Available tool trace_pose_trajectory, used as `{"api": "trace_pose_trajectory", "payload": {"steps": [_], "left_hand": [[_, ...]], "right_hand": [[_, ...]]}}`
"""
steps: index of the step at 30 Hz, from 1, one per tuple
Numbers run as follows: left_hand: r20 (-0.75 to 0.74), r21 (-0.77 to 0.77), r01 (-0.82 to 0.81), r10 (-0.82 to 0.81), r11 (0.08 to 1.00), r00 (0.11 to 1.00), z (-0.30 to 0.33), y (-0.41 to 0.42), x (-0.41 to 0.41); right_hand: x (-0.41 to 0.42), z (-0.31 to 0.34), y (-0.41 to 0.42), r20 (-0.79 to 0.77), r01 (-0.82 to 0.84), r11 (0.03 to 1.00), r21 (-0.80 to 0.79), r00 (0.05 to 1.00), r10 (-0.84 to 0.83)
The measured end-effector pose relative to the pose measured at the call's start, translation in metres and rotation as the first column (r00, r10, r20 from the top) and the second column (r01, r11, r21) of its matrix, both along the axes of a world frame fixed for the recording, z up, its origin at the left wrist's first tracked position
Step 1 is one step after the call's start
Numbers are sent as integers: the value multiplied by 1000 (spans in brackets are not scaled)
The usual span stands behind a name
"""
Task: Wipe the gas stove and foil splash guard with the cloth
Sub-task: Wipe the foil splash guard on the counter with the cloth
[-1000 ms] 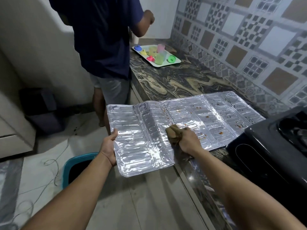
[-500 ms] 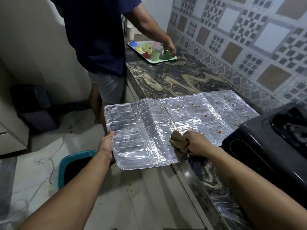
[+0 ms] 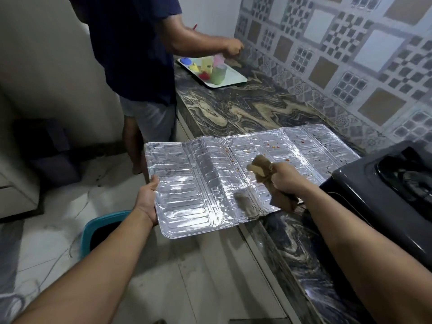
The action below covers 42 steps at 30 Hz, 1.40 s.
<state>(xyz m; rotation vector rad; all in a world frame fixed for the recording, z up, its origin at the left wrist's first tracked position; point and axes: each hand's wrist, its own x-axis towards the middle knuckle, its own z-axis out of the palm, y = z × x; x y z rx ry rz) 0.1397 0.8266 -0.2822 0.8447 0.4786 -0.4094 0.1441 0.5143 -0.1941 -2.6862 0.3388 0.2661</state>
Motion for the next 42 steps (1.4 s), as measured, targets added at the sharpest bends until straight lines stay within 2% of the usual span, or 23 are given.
{"api": "trace_pose_trajectory", "payload": {"steps": [2, 4, 7, 11, 17, 21, 23, 25, 27, 30, 32, 34, 36, 38, 42], "left_hand": [[12, -24, 13, -13, 1000, 1000, 1, -1, 1], [23, -34, 13, -12, 999, 1000, 4, -3, 0], [18, -9, -10, 10, 1000, 1000, 4, -4, -2], [17, 28, -48, 48, 998, 999, 1, -5, -1], [11, 71, -60, 59, 996, 998, -1, -11, 0], [14, 47, -46, 46, 998, 999, -4, -11, 3], [10, 33, -32, 32, 999, 999, -4, -9, 3], [15, 18, -15, 15, 1000, 1000, -3, -6, 3], [26, 12, -2, 1, 1000, 1000, -1, -4, 4], [19, 7, 14, -14, 1000, 1000, 4, -4, 3], [8, -5, 21, -21, 1000, 1000, 5, -6, 3], [10, -2, 25, -25, 1000, 1000, 7, -7, 1], [23, -12, 33, -33, 999, 999, 10, -7, 1], [29, -23, 29, -29, 999, 999, 9, -5, 0], [20, -20, 23, -23, 1000, 1000, 4, -3, 2]], "right_hand": [[10, -8, 13, 62, 94, 993, 67, 993, -98], [15, -24, 27, 56, 86, 993, 81, 994, -91], [12, -46, 46, -33, -60, 996, -58, 998, 58], [15, -49, 50, -108, -231, 953, -196, 971, 214], [20, -38, 36, -262, -249, 938, -241, 947, 184], [19, -22, 21, -454, -363, 904, -226, 860, 231], [18, -11, 11, -525, -368, 898, -241, 828, 199], [21, 1, 4, -488, -313, 923, -226, 856, 171], [23, 10, 5, -329, -182, 965, -188, 937, 113], [21, 5, 19, -79, -23, 999, 41, 997, 26], [17, -15, 37, -78, -41, 997, 63, 996, 46], [9, -39, 57, -121, -65, 998, 4, 990, 65], [1, -53, 74, -59, -71, 997, -41, 996, 68], [-4, -59, 88, 6, -68, 998, 4, 998, 68], [-16, -62, 126, -6, -133, 982, 137, 991, 135]]}}
